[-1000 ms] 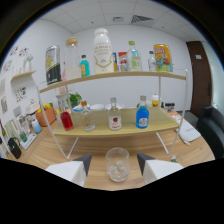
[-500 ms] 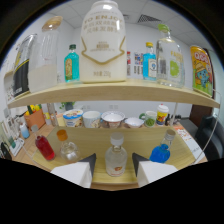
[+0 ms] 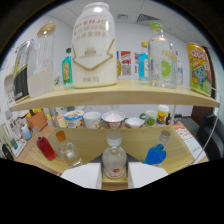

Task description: Make me a cup of Mojito.

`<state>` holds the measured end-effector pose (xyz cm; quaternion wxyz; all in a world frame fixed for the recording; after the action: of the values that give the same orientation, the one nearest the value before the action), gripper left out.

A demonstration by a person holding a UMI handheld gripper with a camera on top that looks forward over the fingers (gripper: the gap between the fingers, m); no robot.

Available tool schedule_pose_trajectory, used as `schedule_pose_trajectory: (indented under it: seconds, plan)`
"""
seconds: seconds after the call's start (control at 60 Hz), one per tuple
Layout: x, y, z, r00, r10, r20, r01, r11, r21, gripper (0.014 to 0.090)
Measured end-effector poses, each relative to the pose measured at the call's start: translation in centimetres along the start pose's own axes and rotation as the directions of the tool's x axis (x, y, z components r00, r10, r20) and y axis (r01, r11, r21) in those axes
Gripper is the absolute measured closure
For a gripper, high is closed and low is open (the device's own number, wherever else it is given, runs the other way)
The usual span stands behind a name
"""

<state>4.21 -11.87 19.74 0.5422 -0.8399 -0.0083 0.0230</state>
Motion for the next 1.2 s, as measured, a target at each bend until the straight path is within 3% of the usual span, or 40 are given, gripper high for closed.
schedule_pose_trajectory:
  seconds: [0.25,0.55,0.717,0.783,0.917,1.05,1.2]
  plan:
    - [3.4,0.0,-5.8,1.0,-0.015,-0.018,0.015,0.999,0.037,0.0705]
    - [8.5,9.4,-7.3,0.995,-0.031,-0.098,0.023,0.996,-0.087,0.0708]
    - [10.2,10.6,-7.0,0.944,-0.28,-0.176,0.256,0.956,-0.144,0.071]
    - [10.9,9.5,-7.1,0.869,-0.442,-0.223,0.415,0.896,-0.158,0.0708]
    - [11.0,6.9,-7.0,0.643,-0.723,-0.253,0.693,0.69,-0.208,0.071]
    - [10.2,5.1,-6.8,0.335,-0.911,-0.243,0.881,0.394,-0.262,0.0709]
    - [8.9,3.9,-6.6,-0.006,-0.977,-0.214,0.951,0.06,-0.302,0.0709]
